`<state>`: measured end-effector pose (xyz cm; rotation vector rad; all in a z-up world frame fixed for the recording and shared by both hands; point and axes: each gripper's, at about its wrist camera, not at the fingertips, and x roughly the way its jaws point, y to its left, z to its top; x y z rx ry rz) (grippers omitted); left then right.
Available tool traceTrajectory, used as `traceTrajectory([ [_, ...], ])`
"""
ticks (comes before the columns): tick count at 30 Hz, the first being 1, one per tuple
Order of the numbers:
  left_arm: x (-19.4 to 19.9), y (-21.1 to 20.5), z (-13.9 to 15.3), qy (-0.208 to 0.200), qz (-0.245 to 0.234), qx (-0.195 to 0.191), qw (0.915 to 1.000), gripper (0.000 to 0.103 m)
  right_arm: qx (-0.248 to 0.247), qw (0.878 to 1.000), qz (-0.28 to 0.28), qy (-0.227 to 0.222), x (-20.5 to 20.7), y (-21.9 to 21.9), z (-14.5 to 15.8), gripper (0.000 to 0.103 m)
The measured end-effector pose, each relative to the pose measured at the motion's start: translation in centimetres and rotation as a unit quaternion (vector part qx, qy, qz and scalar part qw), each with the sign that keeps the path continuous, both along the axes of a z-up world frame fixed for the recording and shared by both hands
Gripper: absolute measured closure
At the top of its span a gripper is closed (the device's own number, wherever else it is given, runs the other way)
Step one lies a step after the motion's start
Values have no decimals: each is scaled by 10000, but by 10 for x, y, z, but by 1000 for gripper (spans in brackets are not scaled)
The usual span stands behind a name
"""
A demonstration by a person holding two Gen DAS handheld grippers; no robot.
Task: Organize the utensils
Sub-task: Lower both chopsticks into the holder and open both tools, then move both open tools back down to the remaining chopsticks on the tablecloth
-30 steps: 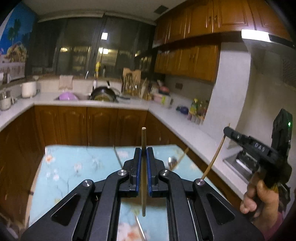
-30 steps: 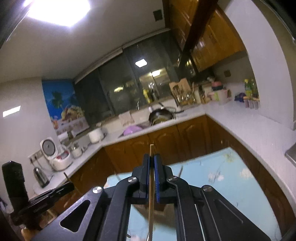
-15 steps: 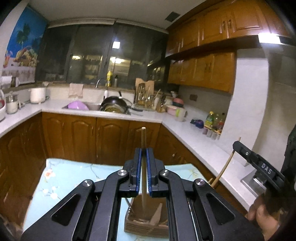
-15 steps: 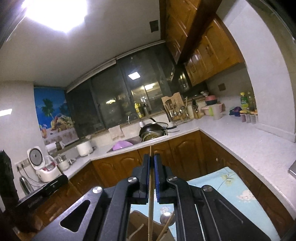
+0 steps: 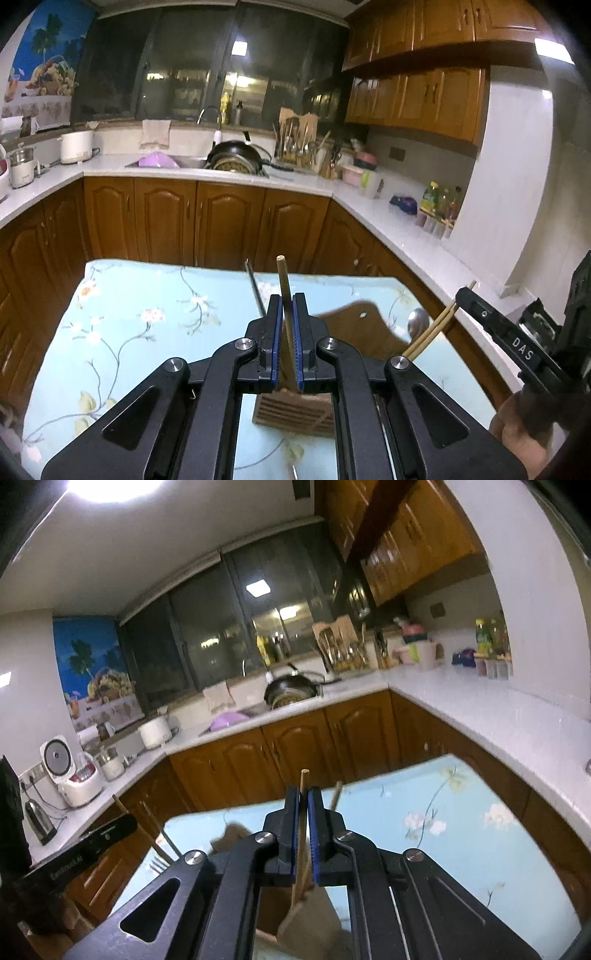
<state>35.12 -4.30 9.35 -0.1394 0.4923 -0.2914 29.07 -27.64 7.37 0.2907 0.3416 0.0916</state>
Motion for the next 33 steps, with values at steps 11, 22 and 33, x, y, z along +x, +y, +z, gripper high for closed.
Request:
traceTrajectory([
  [11,-1,3,2,85,50,-13,10000,98,51,9996,6,265,5,-6,-1,95],
  [22,-30,14,19,-80,63,13,9999,43,457,9988,137,80,-16,-21,11,46],
  [33,-104,48,-22,284,304,103,9991,12,523,9985,145,96,-101,-38,-7,15],
])
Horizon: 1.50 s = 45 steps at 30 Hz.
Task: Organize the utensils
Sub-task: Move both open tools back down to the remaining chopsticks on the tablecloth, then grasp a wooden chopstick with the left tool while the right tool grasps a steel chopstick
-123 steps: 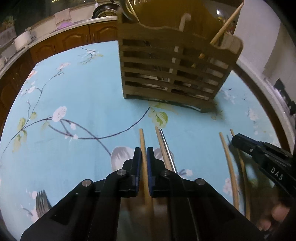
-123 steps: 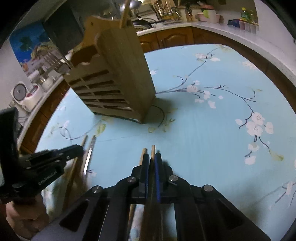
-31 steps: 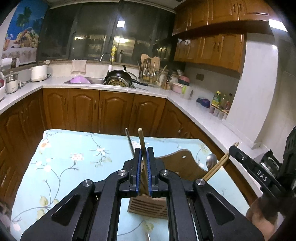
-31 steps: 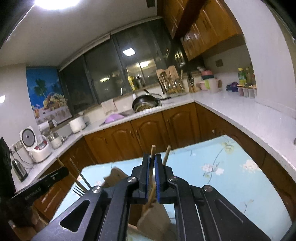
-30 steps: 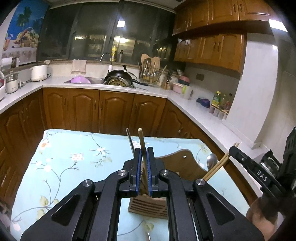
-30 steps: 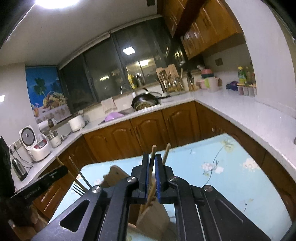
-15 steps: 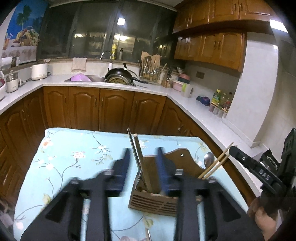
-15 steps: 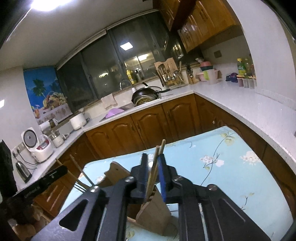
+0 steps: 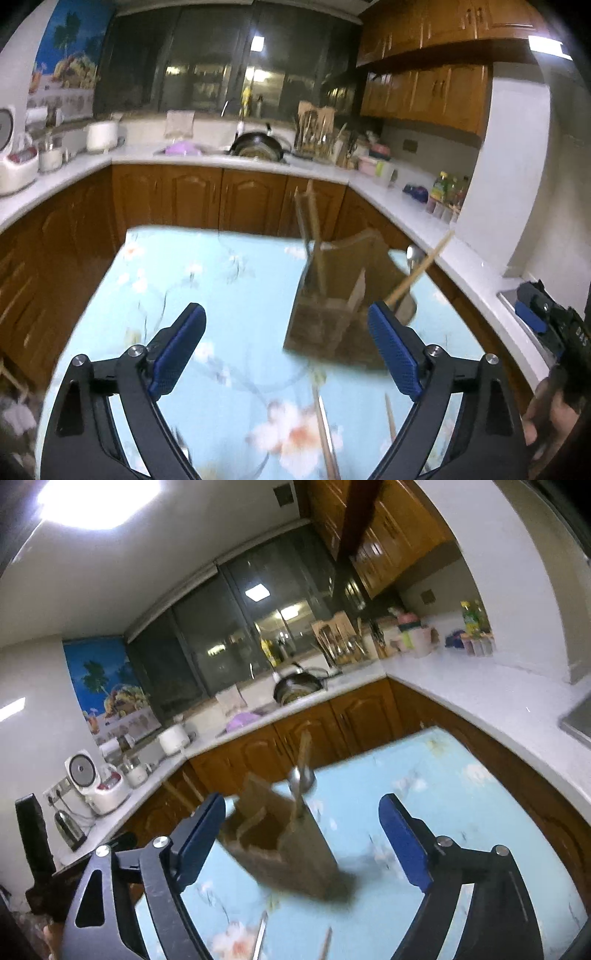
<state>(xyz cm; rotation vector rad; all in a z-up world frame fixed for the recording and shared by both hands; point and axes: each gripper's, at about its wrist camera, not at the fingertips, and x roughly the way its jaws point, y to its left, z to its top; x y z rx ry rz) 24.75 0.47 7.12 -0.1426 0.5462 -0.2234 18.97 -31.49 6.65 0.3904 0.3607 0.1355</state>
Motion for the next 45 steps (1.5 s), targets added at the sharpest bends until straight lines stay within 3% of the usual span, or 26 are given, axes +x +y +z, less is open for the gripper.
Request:
traceTrajectory([
  [9,-49,9,-57,779,27,-129,9969,12,-169,9956,-110,913,-61,-8,-62,14],
  [15,-69,4,-81,1108,35,-83,9938,12,-309,9919,-140,1222,-85,-8,-82,14],
  [30,-45,-34,-106,1627,-166,545,9850,12,-891,9799,234,1769,-83,24,-115,15],
  [33,-36,-41,-112,1731,-210,636,9826,12,-1064,9734,279,2010,-76,29,-126,26],
  [38,-20,-51,-120,1821,-269,825,9794,12,-1153,9650,338,2332,-68,31,-142,58],
  [43,-4,-63,-132,1929,-301,1085,9747,15,-1206,9601,406,2489,-62,32,-150,69],
  [45,3,-67,-137,1998,-333,1188,9720,23,-1236,9587,426,2524,-59,32,-152,70],
])
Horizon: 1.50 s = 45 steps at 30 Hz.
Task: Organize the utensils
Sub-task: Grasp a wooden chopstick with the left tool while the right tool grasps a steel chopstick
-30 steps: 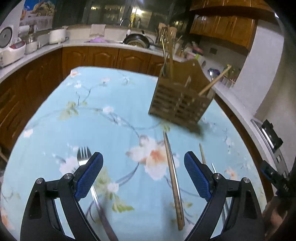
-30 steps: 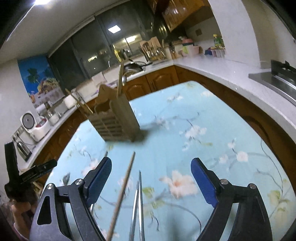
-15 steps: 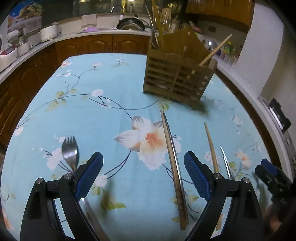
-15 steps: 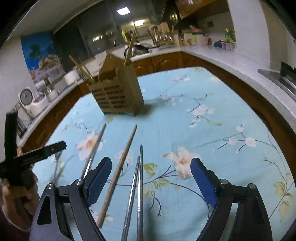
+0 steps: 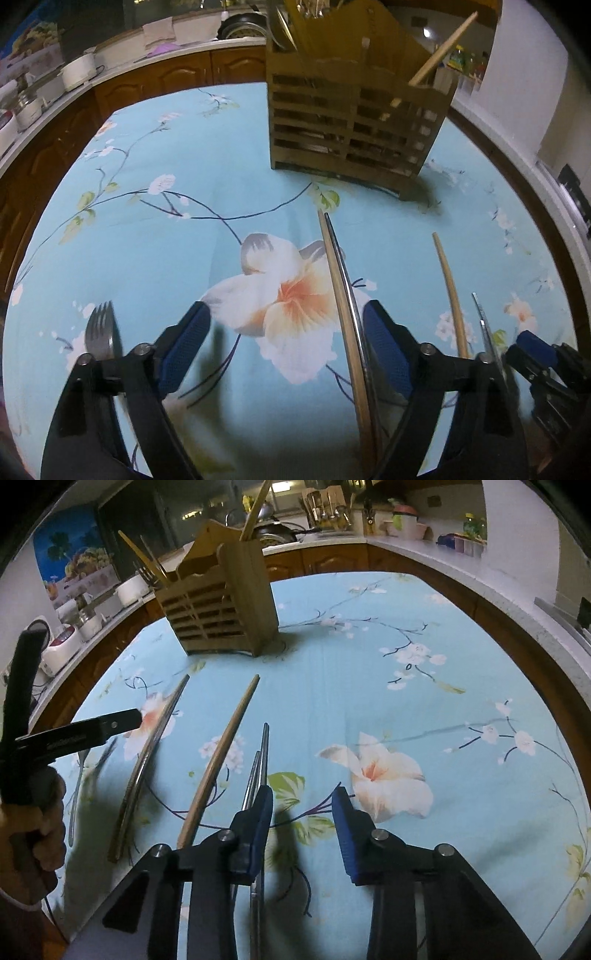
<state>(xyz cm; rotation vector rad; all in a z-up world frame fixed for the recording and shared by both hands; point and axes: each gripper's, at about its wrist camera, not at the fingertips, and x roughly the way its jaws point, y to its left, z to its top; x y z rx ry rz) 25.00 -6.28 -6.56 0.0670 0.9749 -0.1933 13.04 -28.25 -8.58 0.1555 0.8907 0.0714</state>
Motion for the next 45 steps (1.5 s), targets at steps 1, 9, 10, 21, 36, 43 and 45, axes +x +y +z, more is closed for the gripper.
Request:
traceTrajectory([
  [1,2,-2,-2,28,-18,49,10000,24,-33,10000,6,17,1,1,-1,72],
  [9,13,-6,-10,77,-93,131,9998,27,-192,9998,17,48,10,1,-2,78],
  [10,16,-6,-10,91,-88,130,9998,27,-212,9998,27,47,11,1,-1,79],
  [21,40,-13,-13,142,-184,254,9994,33,-442,9988,180,60,31,11,-2,83],
  [36,60,-13,-14,73,-225,225,9995,33,-265,9986,428,169,34,20,2,91],
  [43,66,-10,-14,47,-232,200,9995,33,-179,9982,547,156,25,20,12,94],
  [45,67,-12,-15,40,-224,203,9995,33,-53,9972,656,350,23,22,5,94],
])
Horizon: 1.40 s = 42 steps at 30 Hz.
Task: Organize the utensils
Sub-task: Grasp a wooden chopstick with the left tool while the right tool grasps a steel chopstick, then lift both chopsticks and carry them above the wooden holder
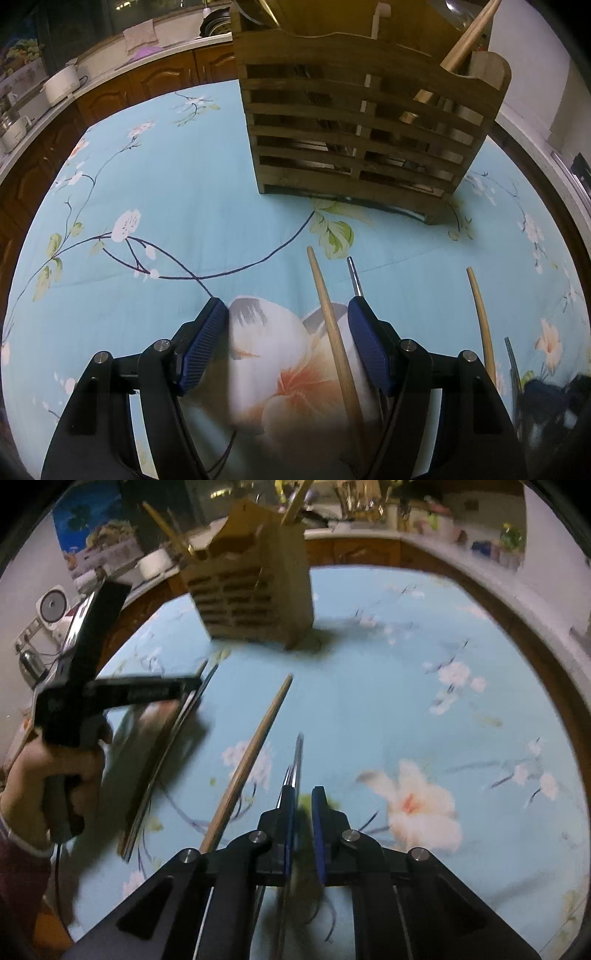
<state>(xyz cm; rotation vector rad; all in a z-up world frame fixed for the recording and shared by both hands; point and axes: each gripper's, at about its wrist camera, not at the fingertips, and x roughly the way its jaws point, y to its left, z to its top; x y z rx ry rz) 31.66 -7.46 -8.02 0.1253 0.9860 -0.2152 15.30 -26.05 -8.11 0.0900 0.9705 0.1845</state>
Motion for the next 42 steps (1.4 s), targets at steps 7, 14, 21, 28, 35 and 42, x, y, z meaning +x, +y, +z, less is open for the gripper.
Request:
traceTrajectory([
  [7,-2,-3,0,-13,-64,7,10000,34,-279,9995,-1,-135,6,9,-4,97],
  [14,-4,-15,2,-74,-238,-1,9997,60,-134,9998,-46,-132,42,1,-7,96],
  [21,-12,-22,5,-9,-588,-118,9982,97,92,9998,-101,-167,44,-3,-9,99],
  [28,-39,5,29,-53,-516,-809,9954,98,414,9976,-196,-516,23,-9,21,100],
  [35,-79,28,82,-545,-506,-1274,9891,98,662,9924,-219,-1012,5,-12,66,100],
  [42,-107,45,126,-969,-540,-1567,9814,98,769,9851,-225,-1521,-11,-14,109,100],
])
